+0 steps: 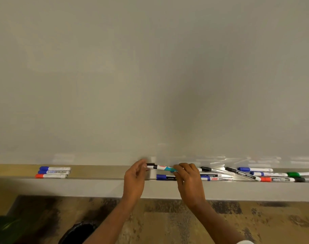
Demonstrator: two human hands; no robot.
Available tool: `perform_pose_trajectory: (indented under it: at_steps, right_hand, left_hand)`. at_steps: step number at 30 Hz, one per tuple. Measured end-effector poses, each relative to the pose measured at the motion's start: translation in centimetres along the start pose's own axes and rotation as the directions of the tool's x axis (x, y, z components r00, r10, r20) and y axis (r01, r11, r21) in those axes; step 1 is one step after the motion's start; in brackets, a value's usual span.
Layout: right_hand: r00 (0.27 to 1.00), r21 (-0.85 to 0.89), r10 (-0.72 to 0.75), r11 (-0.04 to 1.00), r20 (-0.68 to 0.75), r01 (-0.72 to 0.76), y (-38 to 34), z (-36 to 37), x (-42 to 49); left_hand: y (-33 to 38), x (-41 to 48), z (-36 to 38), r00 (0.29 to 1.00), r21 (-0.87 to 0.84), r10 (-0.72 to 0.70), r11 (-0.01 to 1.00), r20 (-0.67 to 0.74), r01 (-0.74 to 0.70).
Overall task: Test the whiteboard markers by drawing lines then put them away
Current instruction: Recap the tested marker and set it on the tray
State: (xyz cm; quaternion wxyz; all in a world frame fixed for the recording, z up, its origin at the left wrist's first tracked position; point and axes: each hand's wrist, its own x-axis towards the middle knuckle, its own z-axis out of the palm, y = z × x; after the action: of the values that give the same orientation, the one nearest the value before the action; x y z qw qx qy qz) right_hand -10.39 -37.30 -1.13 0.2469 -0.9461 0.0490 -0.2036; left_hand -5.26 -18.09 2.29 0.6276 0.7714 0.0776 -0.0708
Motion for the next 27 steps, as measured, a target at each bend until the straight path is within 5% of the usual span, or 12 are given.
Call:
perform_pose_trajectory:
  at_steps: [6, 10, 16, 27]
  right_hand:
    - [0.998, 0.055, -0.005, 0.998, -0.057, 0.008, -3.8, -3.5, 1.9]
    - [0.994, 0.078, -0.031, 0.996, -0.104, 0.039, -6.6, -6.3, 3.1]
    - [0.983, 0.401, 0.073, 0.906, 0.166, -0.135, -12.2, -12.2, 5.6]
    - [0.939, 0.672, 0.039, 0.689, 0.340, -0.272, -18.5, -18.7, 8.1]
  left_hand:
    - [5.6, -0.8, -1.9, 0.986, -0.475, -0.168, 0.866, 0.010, 0.152]
    - [9.6, -1.7, -3.2, 0.989, -0.647, -0.140, 0.751, 0.047, 0.137]
    - [15.4, -3.2, -5.3, 0.990, -0.617, 0.092, 0.787, 0.109, -0.006]
    - [22.3, -6.3, -7.5, 0.926, -0.533, 0.311, 0.832, 0.215, -0.156]
